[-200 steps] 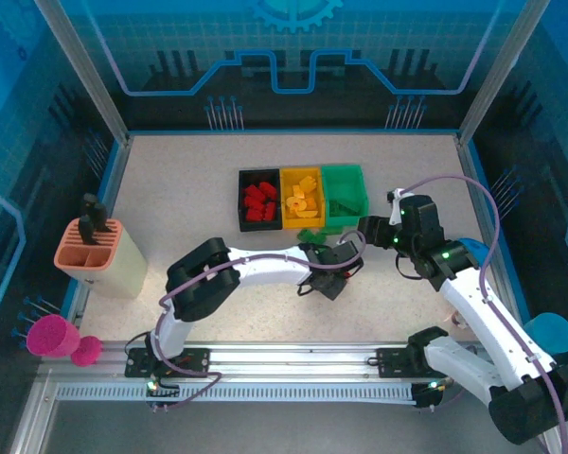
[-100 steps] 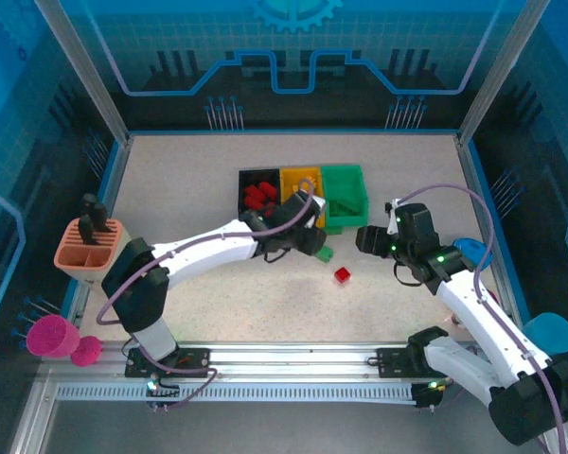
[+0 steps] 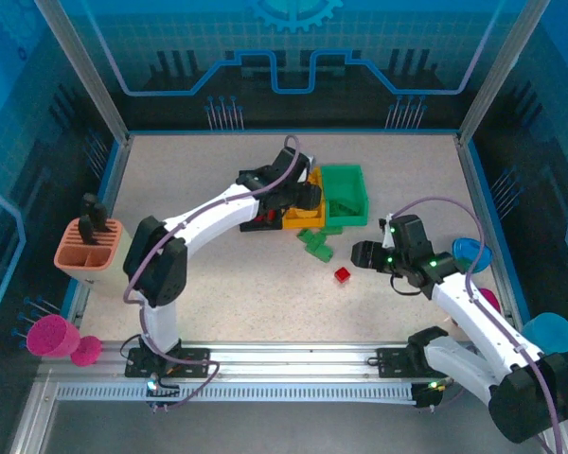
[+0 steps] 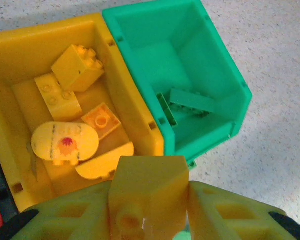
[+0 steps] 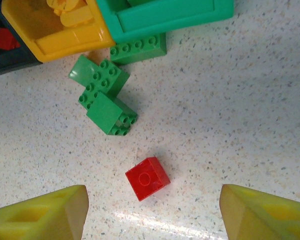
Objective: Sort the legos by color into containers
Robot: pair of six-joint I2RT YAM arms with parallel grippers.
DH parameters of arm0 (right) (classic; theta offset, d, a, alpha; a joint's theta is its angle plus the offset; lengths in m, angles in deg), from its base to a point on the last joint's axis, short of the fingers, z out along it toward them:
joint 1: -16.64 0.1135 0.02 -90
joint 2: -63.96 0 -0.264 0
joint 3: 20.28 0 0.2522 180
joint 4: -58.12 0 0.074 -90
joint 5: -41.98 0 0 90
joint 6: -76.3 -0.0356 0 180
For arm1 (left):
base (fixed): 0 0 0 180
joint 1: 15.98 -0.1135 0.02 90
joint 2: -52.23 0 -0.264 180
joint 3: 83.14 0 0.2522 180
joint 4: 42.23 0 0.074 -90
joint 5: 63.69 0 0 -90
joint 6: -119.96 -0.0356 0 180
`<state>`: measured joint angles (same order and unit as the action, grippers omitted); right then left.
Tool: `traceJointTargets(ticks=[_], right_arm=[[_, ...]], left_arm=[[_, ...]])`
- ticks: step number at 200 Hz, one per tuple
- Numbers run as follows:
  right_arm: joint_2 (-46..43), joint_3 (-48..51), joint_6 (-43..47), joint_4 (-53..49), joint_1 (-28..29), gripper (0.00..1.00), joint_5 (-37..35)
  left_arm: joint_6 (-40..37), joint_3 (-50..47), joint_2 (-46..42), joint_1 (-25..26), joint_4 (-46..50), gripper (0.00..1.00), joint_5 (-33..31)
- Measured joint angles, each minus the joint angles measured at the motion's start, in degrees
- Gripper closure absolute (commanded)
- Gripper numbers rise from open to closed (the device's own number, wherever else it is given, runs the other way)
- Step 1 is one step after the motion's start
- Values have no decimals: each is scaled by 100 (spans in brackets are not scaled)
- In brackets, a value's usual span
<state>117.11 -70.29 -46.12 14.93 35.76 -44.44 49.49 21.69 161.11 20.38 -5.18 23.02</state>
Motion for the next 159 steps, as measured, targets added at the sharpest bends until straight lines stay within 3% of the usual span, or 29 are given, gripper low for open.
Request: traceJointTargets(ticks=[65, 102, 159], right_arm=[[-37, 170, -122, -7, 103, 30, 103], [-129, 205, -120, -9, 192, 26, 101], [247, 188, 170, 20, 638, 23, 50]], left_arm=[[4, 927, 933, -439, 352, 57, 168], [114, 962, 951, -463, 431, 44, 219], [227, -527, -422, -455, -35, 40, 343]])
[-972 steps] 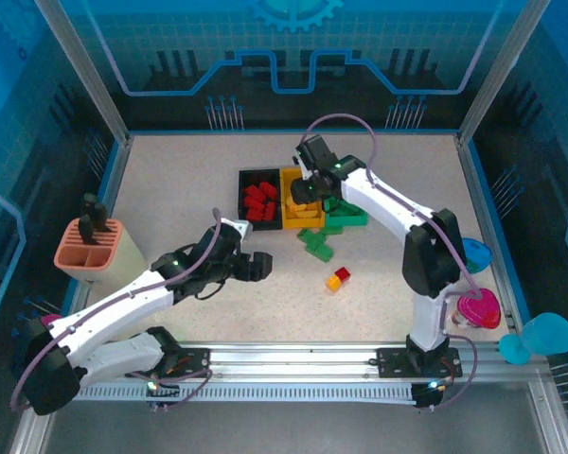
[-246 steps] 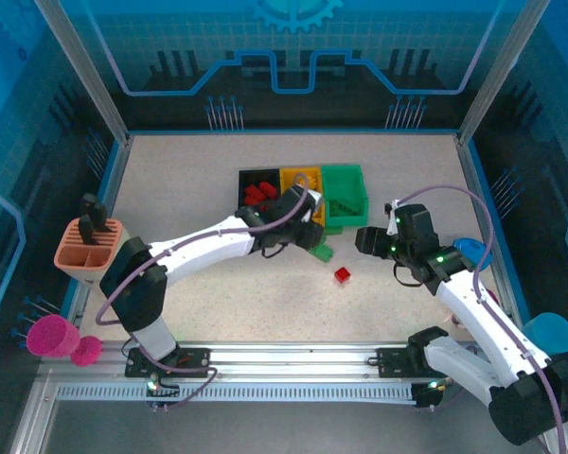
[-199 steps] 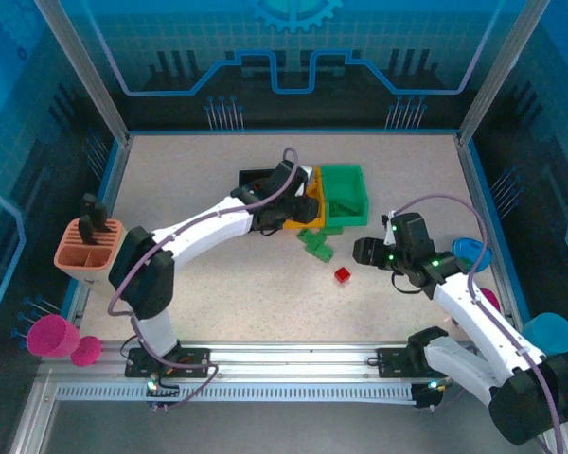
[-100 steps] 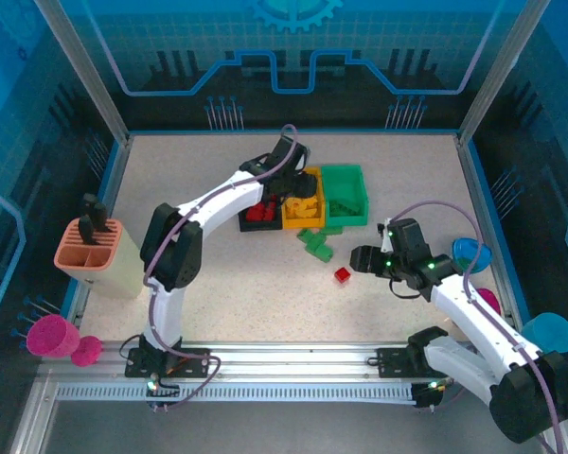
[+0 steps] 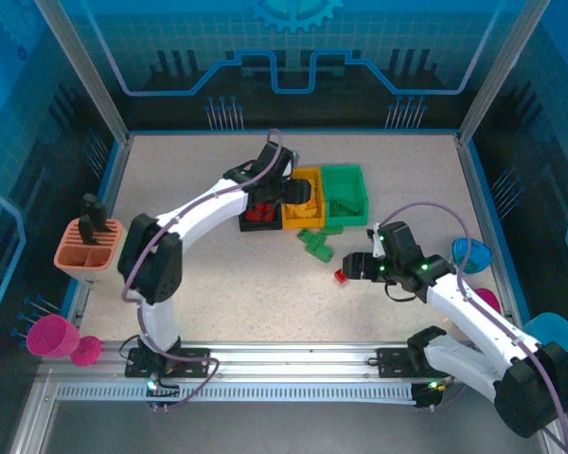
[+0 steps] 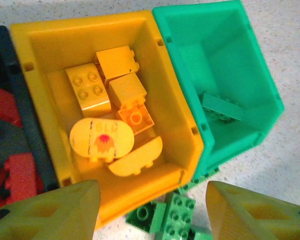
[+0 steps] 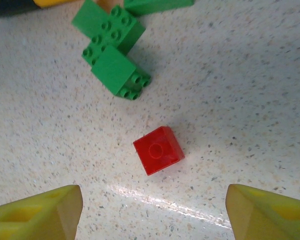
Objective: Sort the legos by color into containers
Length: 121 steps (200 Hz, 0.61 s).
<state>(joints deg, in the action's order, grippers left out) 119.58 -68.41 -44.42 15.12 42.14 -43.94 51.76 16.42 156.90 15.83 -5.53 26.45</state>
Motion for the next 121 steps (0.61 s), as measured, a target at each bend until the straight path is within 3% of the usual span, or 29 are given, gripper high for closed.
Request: traceJointTargets(ticks=[54, 121], right_arm=[[1235, -809, 688, 42, 745, 25, -313], [2822, -2116, 1478, -70, 942, 28, -763]], left_arm=[[76, -1742, -1655, 98, -573, 37, 72], [133, -3176, -2780, 98, -695, 37, 44]])
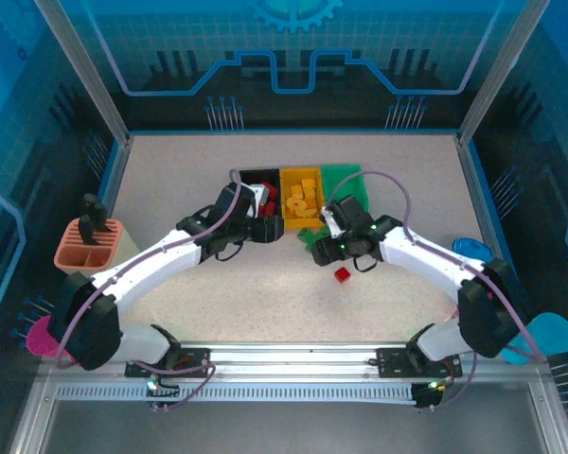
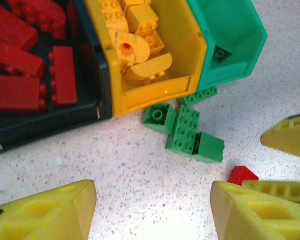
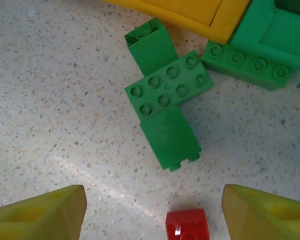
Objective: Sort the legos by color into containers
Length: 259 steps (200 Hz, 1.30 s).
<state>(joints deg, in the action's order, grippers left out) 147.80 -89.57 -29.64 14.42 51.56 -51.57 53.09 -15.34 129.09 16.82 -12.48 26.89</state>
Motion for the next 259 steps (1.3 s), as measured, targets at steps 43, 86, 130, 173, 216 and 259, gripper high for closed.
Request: traceJointTargets(ticks=[43, 86, 130, 173, 216, 259], right_arm=[[807, -516, 380, -170, 44, 30, -339], [1521, -905, 625, -251, 44, 37, -459], [1875, -986, 710, -280, 79, 39, -485], [2068, -986, 728, -317, 105, 55, -551], [2063, -986, 697, -411, 256, 70, -717], [1602, -1021, 699, -656, 332, 71, -848]], left_arm=[[98, -619, -588, 0, 20, 37, -98], [210, -1025, -1012, 0, 22, 37, -157], [247, -1239, -1182, 0, 17, 37, -227], [247, -1281, -1191, 0, 11, 38, -227], [247, -1283, -1191, 0, 11, 38, -227], [247, -1285, -1191, 0, 9, 38, -227]])
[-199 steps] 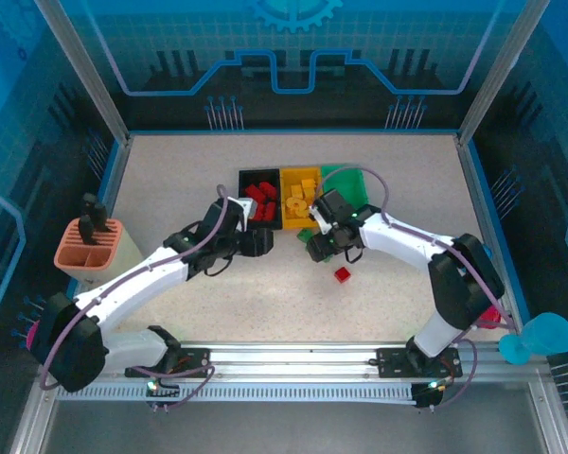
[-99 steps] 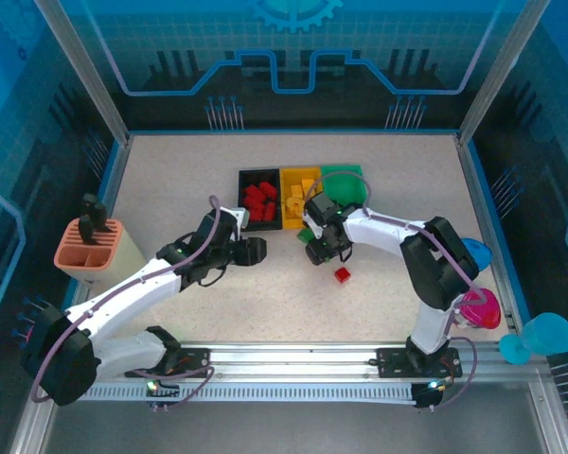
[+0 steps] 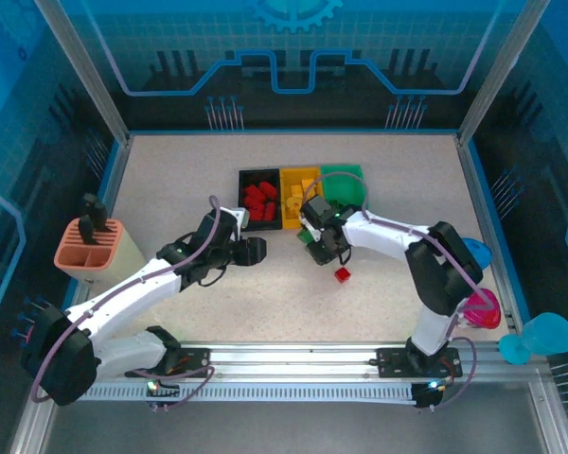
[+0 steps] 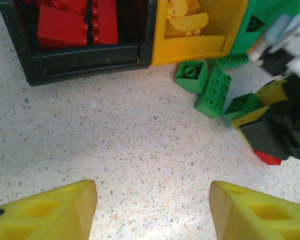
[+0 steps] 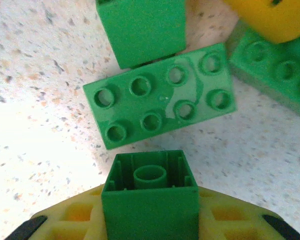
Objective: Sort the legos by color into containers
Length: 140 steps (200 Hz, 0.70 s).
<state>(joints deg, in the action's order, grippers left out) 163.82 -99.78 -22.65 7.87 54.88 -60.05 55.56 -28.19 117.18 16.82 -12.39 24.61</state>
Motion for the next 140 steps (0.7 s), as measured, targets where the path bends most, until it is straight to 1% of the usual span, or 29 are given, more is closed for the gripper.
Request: traceJointTargets(ticks=[33, 62, 104, 140], right_arm=[[-472, -376, 7, -109, -68, 69, -61], [-485, -850, 2, -138, -424, 70, -92], [-11, -1526, -66, -225, -1075, 70, -57], [520, -2087, -153, -348, -1425, 70, 24]], left_arm=[[4, 0, 0, 0, 0, 38, 2], [68, 0, -4, 20, -11, 39, 2], [151, -22, -118, 160, -9, 39, 0], [155, -57, -278, 365, 0, 39, -42]])
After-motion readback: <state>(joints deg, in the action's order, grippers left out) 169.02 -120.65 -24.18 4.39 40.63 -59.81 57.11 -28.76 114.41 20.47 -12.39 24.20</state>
